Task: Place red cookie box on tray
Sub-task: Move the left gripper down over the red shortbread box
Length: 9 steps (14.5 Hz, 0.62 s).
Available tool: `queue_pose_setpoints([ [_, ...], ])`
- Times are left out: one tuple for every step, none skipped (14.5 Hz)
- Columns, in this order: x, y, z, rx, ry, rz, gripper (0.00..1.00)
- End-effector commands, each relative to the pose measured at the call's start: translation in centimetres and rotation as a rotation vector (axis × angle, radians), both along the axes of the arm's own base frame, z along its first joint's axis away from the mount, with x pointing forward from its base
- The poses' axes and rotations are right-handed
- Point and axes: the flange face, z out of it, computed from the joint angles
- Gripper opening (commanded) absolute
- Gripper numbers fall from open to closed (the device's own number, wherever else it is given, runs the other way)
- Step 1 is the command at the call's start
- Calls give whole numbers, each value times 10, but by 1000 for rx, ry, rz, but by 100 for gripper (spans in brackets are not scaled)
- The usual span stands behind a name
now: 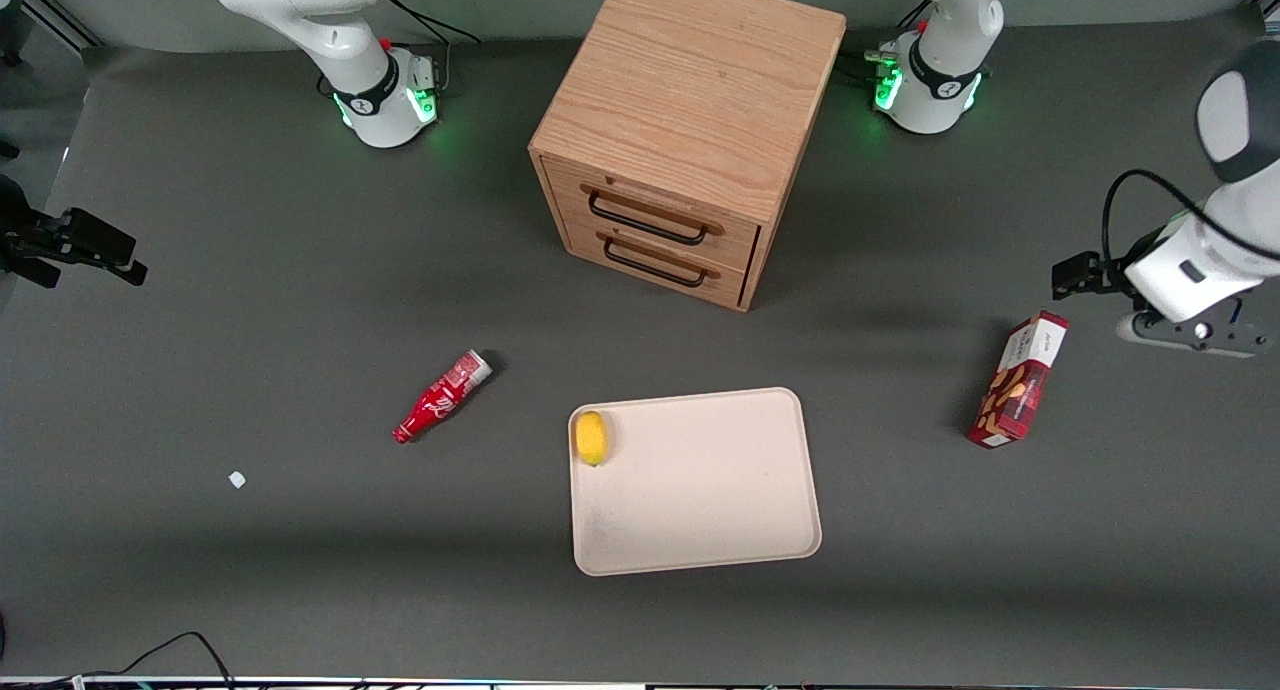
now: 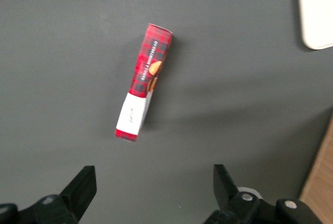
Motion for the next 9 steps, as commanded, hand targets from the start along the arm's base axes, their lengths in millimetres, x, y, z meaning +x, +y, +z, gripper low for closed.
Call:
queue_pose_setpoints([
  [3, 4, -47, 20, -23, -64, 100],
  [3, 4, -65, 16, -41, -68, 100],
  [3, 3, -83, 18, -60, -80, 100],
  [5, 5, -100, 30, -80, -103, 100],
  [6, 9, -114, 30, -93, -113, 100],
  [8, 14, -127, 23, -101, -119, 100],
  [10, 19, -138, 16, -115, -131, 100],
  [11, 25, -152, 11, -124, -131, 100],
  [12, 29, -161, 9, -138, -139, 100],
])
